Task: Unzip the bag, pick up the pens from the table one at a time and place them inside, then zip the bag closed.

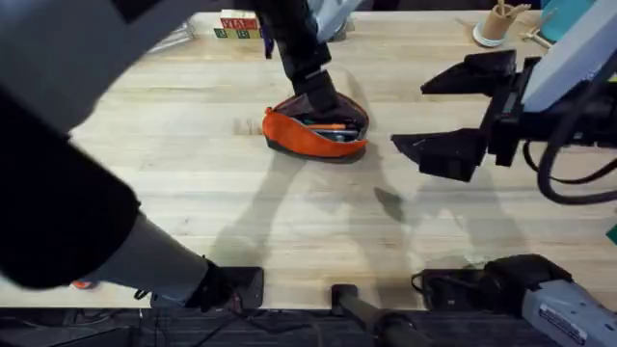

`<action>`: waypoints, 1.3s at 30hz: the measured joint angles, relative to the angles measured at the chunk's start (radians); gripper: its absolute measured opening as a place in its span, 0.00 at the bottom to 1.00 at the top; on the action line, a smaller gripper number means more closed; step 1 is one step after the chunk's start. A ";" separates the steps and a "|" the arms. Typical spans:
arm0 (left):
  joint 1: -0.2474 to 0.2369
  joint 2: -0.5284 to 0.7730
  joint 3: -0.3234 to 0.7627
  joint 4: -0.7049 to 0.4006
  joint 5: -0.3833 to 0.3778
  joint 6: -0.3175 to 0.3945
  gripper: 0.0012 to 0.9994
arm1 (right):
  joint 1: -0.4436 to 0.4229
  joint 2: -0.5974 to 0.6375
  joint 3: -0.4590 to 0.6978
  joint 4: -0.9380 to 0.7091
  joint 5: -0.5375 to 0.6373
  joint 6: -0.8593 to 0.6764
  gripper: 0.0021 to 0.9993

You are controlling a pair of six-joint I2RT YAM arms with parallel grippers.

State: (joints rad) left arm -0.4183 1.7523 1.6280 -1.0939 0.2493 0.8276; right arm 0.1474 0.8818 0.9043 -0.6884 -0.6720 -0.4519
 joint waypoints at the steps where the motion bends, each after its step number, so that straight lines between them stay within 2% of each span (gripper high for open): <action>1: 0.000 -0.009 0.011 -0.010 -0.001 -0.007 0.99 | 0.000 0.000 0.000 0.000 0.000 0.000 1.00; 5: 0.003 -0.132 0.039 -0.057 -0.007 -0.064 0.99 | 0.000 0.000 0.000 0.000 0.000 0.000 1.00; 11: 0.034 -0.233 0.039 -0.134 -0.007 -0.104 0.99 | 0.000 0.000 0.000 0.000 0.000 0.000 1.00; 20: 0.157 -0.335 0.040 -0.297 -0.002 -0.212 0.99 | 0.000 0.000 0.000 0.000 0.000 0.000 1.00; 23: 0.211 -0.358 0.040 -0.329 0.043 -0.227 1.00 | 0.000 0.000 0.000 0.000 0.000 0.000 1.00; 27: 0.280 -0.393 0.030 -0.325 0.108 -0.233 1.00 | 0.000 0.000 0.000 0.000 0.000 0.000 1.00; 30: 0.323 -0.434 -0.017 -0.293 0.138 -0.234 1.00 | 0.000 0.000 0.000 0.000 0.000 0.000 1.00; 39: 0.406 -0.495 -0.129 -0.255 0.212 -0.215 1.00 | 0.000 0.000 0.000 0.000 0.000 0.000 1.00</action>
State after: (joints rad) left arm -0.0121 1.2568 1.4987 -1.3487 0.4611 0.6129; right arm 0.1474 0.8818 0.9043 -0.6884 -0.6720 -0.4519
